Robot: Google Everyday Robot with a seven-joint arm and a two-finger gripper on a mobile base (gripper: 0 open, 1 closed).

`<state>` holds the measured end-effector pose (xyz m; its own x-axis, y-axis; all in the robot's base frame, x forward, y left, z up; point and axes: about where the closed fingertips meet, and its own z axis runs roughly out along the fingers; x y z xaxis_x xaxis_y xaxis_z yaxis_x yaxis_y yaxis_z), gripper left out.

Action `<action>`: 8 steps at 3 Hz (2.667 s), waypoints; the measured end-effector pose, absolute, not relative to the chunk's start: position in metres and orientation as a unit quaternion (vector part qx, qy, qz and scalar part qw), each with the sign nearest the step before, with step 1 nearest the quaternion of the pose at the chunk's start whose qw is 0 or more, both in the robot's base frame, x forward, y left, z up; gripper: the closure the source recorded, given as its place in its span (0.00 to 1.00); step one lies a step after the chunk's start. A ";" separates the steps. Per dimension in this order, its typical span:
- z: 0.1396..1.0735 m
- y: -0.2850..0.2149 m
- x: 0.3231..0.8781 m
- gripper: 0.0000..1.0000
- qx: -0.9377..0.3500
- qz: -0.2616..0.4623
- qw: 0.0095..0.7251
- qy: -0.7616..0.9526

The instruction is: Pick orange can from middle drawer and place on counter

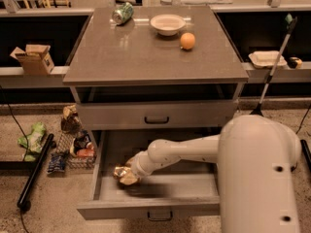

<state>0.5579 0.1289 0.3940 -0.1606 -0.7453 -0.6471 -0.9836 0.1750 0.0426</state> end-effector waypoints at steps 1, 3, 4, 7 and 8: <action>0.427 0.125 0.557 1.00 -0.618 0.251 0.275 0.692; 0.455 0.123 0.557 1.00 -0.631 0.242 0.286 0.680; 0.512 0.121 0.549 1.00 -0.654 0.223 0.288 0.663; 0.657 0.116 0.558 1.00 -0.691 0.139 0.309 0.639; 0.659 0.115 0.558 1.00 -0.689 0.140 0.315 0.638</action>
Offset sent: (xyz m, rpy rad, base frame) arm 0.0012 -0.0028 0.0262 0.0415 -0.0335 0.0449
